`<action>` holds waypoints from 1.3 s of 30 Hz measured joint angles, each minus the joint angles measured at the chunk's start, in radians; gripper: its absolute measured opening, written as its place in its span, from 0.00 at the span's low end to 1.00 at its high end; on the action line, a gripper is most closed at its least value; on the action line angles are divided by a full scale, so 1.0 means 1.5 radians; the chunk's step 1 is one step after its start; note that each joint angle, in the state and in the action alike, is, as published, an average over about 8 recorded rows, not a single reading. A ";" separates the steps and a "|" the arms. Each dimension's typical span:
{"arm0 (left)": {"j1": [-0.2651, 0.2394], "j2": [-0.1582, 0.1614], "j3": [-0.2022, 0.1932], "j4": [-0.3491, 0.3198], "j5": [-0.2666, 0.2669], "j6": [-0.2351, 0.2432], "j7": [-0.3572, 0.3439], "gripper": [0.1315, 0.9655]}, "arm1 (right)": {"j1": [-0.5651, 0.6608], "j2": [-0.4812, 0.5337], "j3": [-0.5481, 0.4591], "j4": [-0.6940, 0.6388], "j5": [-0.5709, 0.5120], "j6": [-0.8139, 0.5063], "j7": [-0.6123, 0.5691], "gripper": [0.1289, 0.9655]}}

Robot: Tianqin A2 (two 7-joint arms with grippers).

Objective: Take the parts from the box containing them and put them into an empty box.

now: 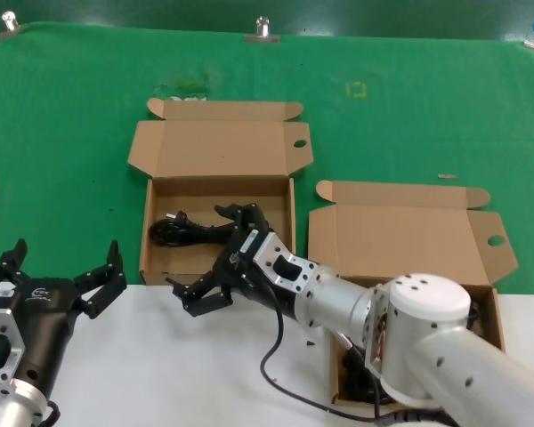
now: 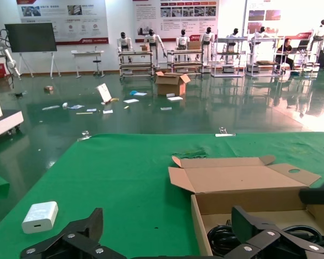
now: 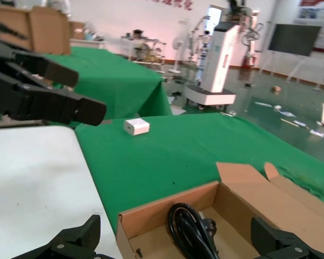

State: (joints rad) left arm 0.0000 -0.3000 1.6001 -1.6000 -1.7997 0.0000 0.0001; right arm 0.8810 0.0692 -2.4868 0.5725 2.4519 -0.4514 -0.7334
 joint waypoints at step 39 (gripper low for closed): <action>0.000 0.000 0.000 0.000 0.000 0.000 0.000 1.00 | -0.397 0.104 0.400 0.463 -0.294 0.204 0.330 1.00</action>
State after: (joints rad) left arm 0.0000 -0.3000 1.6000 -1.6000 -1.7999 0.0000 -0.0002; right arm 0.2855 0.2252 -1.8874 1.2673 2.0112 -0.1460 -0.2379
